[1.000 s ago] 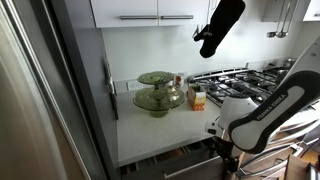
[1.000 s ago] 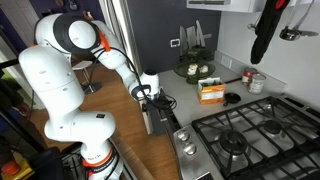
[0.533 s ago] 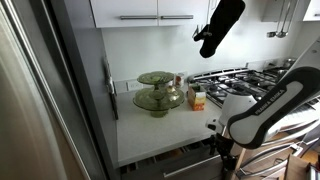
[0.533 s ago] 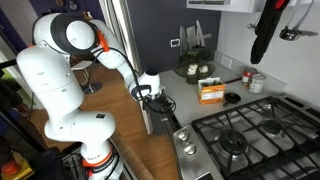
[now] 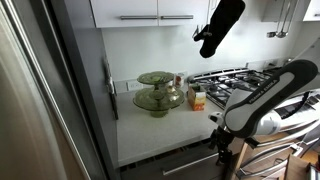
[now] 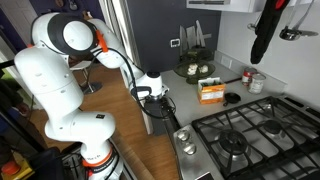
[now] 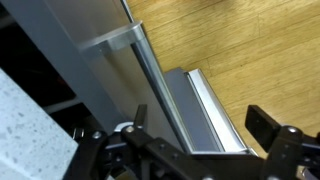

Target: Open the top drawer to the left, remove it cooking stick and put it on the cupboard

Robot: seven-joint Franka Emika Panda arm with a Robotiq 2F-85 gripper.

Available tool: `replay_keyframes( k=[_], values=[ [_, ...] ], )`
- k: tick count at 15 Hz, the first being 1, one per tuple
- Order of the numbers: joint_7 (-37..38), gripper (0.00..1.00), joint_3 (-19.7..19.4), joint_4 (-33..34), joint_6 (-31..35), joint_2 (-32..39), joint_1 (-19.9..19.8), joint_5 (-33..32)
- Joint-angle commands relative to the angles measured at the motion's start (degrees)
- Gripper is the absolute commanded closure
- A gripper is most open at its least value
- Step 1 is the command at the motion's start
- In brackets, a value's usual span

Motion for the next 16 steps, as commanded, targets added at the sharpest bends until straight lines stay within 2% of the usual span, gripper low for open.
replay_keyframes(
  k=[1,10,14,16],
  values=[
    [1.2,0.0,0.1,-0.8,1.5,-2.7,-0.6,2.2],
    [24.1,0.0,0.9,-0.5,5.9,0.7,-2.4,-2.9],
    [32.2,0.0,0.6,-0.2,5.4,3.3,-1.8,-1.2],
    [33.7,0.0,0.5,-0.1,5.4,3.9,-1.2,1.4]
  ],
)
